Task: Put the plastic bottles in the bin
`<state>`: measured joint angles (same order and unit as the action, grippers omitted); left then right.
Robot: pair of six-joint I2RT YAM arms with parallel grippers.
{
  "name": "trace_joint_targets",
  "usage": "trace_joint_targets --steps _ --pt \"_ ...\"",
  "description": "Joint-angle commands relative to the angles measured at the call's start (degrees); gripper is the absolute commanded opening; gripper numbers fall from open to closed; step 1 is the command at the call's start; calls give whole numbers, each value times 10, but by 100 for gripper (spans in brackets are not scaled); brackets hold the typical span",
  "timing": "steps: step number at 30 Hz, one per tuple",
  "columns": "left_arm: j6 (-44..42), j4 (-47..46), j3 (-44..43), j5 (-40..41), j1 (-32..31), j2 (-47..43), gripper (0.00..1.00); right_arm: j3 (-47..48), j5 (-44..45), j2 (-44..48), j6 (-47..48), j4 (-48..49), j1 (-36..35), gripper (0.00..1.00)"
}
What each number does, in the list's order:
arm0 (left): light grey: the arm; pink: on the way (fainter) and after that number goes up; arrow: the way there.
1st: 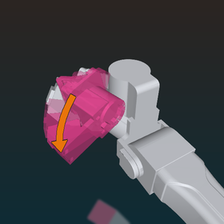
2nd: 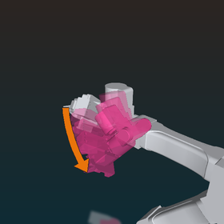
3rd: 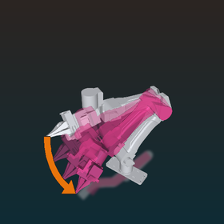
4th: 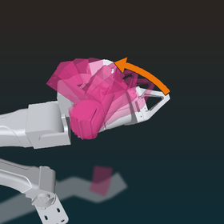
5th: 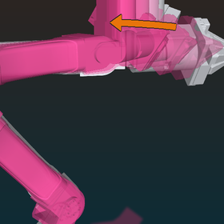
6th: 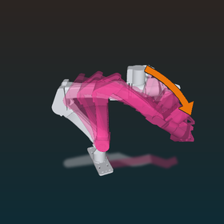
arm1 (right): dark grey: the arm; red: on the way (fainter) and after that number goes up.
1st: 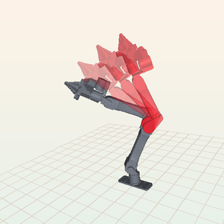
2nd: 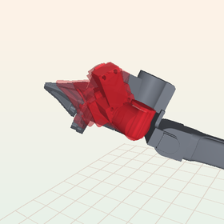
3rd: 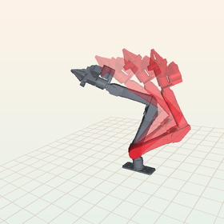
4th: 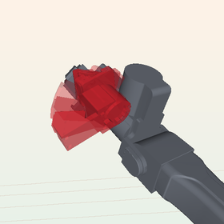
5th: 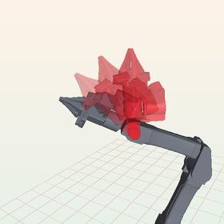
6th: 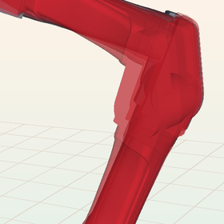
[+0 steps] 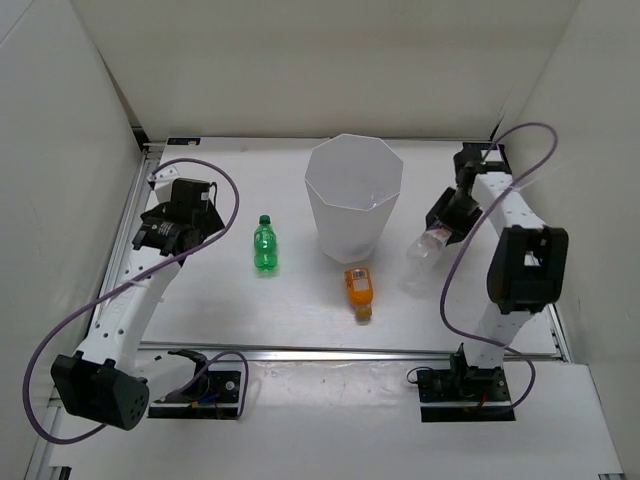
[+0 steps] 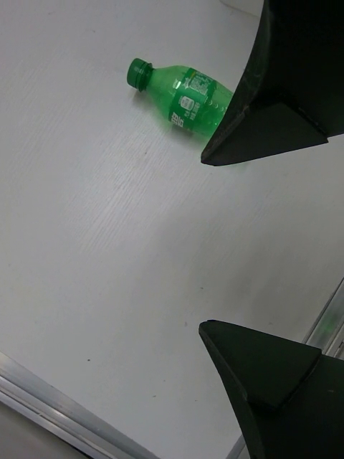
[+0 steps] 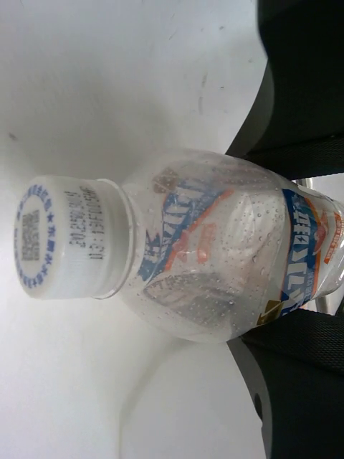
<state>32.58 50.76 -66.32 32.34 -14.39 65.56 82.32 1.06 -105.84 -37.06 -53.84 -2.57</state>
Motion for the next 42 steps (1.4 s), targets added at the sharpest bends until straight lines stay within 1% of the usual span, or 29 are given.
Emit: trace_joint_targets --steps 1,2,3,4,5,7,8,9,12,14,15,16,18,19,22,24,27,30,33,36,42 --pt "45 4 30 -8 9 -9 100 129 47 136 -25 -71 1 25" --pt "53 -2 39 -8 9 -9 100 154 28 148 -19 -57 -4 23" --pt "64 -2 56 -1 9 -9 100 184 -10 156 -11 -47 -9 21" --pt "93 -2 65 5 9 -9 100 219 -11 162 -11 -47 -29 18" --pt "106 -8 75 11 15 -9 100 293 -5 162 -5 -47 -38 17" --pt "121 -19 98 11 20 -14 100 367 2 151 2 -42 -69 17" --pt "128 -25 98 5 20 -14 100 423 -4 146 9 -29 -77 18" --pt "128 -33 105 4 20 -14 100 446 -19 133 15 -17 -90 21" --pt "128 -38 100 -2 20 7 100 492 -34 99 30 17 -123 26" --pt "128 -44 94 -8 20 31 100 492 -40 83 37 23 -141 36" --pt "128 -49 88 -13 20 39 100 485 -46 70 37 23 -141 43" --pt "122 -58 78 -13 20 47 100 476 -52 70 37 23 -148 65" --pt "115 -69 66 -31 20 68 100 435 -72 70 37 16 -154 87" --pt "102 -86 55 -39 20 82 100 417 -82 70 37 16 -161 100" --pt "86 -115 39 -83 20 105 100 432 -124 70 59 16 -167 100" --pt "65 -146 33 -107 9 129 100 459 -124 83 70 1 -167 100" --pt "31 -192 27 -147 -18 155 100 459 -118 115 92 1 -162 100" --pt "9 -230 27 -208 -48 186 100 454 -99 147 103 7 -162 100" --pt "-7 -251 22 -223 -70 221 100 428 -91 178 103 1 -162 100" --pt "-12 -262 22 -223 -91 257 100 421 -86 198 103 -14 -162 100" --pt "17 -269 10 -228 -91 322 100 409 -63 237 115 -45 -156 100"
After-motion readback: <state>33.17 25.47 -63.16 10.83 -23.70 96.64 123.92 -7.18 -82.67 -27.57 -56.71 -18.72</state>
